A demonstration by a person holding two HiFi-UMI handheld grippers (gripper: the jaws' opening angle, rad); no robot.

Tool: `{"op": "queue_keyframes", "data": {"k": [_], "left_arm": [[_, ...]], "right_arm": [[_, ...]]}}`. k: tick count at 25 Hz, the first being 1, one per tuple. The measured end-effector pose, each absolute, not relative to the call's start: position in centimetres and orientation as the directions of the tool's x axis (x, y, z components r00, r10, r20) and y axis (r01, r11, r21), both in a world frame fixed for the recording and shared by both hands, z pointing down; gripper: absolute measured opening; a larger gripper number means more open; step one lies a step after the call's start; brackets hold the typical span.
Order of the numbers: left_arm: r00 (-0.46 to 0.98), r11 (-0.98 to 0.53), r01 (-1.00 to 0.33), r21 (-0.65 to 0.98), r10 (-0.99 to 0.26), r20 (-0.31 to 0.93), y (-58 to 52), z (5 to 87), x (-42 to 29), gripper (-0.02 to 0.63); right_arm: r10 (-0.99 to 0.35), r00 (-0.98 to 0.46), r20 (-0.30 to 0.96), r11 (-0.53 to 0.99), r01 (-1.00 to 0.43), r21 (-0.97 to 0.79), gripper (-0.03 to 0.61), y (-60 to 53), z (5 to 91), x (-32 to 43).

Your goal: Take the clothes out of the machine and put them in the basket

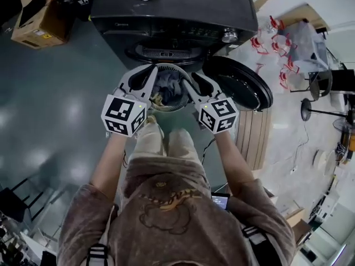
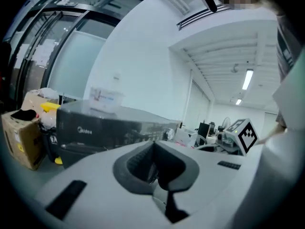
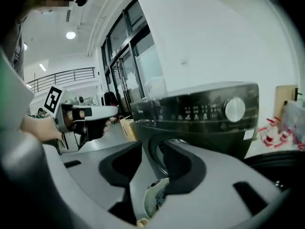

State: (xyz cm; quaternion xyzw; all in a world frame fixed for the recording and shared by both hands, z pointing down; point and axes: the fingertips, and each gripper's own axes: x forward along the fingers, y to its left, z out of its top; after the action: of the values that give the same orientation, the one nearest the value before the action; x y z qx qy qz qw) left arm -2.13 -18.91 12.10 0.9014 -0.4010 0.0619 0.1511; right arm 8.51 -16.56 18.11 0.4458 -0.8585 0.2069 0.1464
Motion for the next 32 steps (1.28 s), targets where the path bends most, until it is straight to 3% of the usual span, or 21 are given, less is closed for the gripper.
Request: {"op": "queue_keyframes", "data": {"k": [7,13,15,20,32], "left_arm": [[0.716,-0.684,-0.698,0.211,-0.668,0.204,-16.8,-1.7,-2.7,0.006],[0.750,-0.724,-0.661,0.194,-0.645,0.147,-15.4,-7.2,-3.0,0.006],[0.758,-0.735,-0.652,0.187,-0.639,0.128,-14.9,-8.2,-3.0,0.006],[0.763,-0.742,-0.644,0.187,-0.643,0.073,-14.5,-9.6,-2.7,0.006],[0.702,-0.683,-0.705,0.191,-0.710,0.054,-16.4,-5.0,-0.4,0.006]], "right_arm": [[-0.750,-0.544,0.377,0.485,-0.839,-0.247,0.140,-14.5,3.4,8.8],[-0.795,-0.543,0.269,0.494,-0.838,-0.232,0.128,-12.7,-3.6,8.3],[-0.813,-0.530,0.241,0.490,-0.846,-0.210,0.116,-12.4,-4.8,8.6],[-0.844,-0.511,0.163,0.485,-0.857,-0.178,-0.003,-12.2,-7.0,10.1],[-0.850,-0.504,0.151,0.474,-0.858,-0.196,-0.005,-13.8,-2.9,15.1]]}}
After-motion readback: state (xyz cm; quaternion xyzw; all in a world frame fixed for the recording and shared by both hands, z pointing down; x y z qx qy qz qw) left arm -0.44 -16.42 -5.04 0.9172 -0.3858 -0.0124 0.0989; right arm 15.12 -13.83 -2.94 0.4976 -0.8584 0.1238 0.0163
